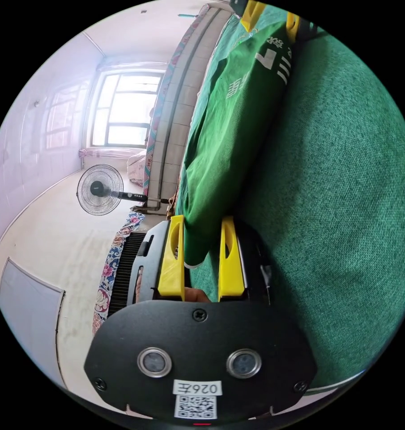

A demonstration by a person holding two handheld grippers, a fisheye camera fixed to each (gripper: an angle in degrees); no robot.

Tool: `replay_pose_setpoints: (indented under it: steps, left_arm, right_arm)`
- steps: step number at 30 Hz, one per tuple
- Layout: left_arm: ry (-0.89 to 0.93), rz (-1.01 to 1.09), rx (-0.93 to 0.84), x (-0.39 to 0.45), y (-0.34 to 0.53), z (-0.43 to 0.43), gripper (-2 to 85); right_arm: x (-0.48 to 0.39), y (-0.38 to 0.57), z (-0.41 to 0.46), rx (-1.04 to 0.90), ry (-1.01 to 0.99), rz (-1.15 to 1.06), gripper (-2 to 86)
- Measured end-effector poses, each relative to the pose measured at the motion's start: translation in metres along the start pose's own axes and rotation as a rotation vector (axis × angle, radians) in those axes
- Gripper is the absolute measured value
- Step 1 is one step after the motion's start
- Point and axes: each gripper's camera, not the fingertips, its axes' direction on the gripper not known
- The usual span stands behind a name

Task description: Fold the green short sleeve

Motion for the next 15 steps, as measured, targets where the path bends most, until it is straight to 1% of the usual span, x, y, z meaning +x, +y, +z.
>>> replay_pose_setpoints:
  steps: [4, 6, 7, 8, 11, 15]
  left_arm:
    - [0.003, 0.006, -0.021, 0.005, -0.002, 0.007, 9.7]
    - [0.021, 0.002, -0.04, 0.006, -0.004, 0.013, 7.5]
    - [0.046, 0.013, -0.048, 0.009, -0.005, 0.016, 5.6]
    - [0.035, 0.02, -0.045, 0.013, -0.006, 0.018, 3.9]
    - [0.034, 0.037, -0.046, 0.015, -0.007, 0.02, 2.2]
    - [0.056, 0.069, -0.063, 0.013, -0.008, 0.019, 1.4]
  right_arm:
    - [-0.018, -0.008, 0.005, 0.01, 0.085, 0.012, 6.3]
    - [-0.022, -0.01, 0.008, 0.009, 0.079, 0.031, 3.6]
    - [-0.024, -0.013, 0.012, -0.015, 0.079, 0.021, 1.5]
    - [-0.028, -0.016, 0.016, -0.03, 0.106, 0.008, 0.0]
    - [-0.035, -0.023, 0.024, -0.05, 0.169, -0.031, -1.2]
    - [-0.024, -0.025, 0.02, -0.033, 0.113, -0.02, -1.4]
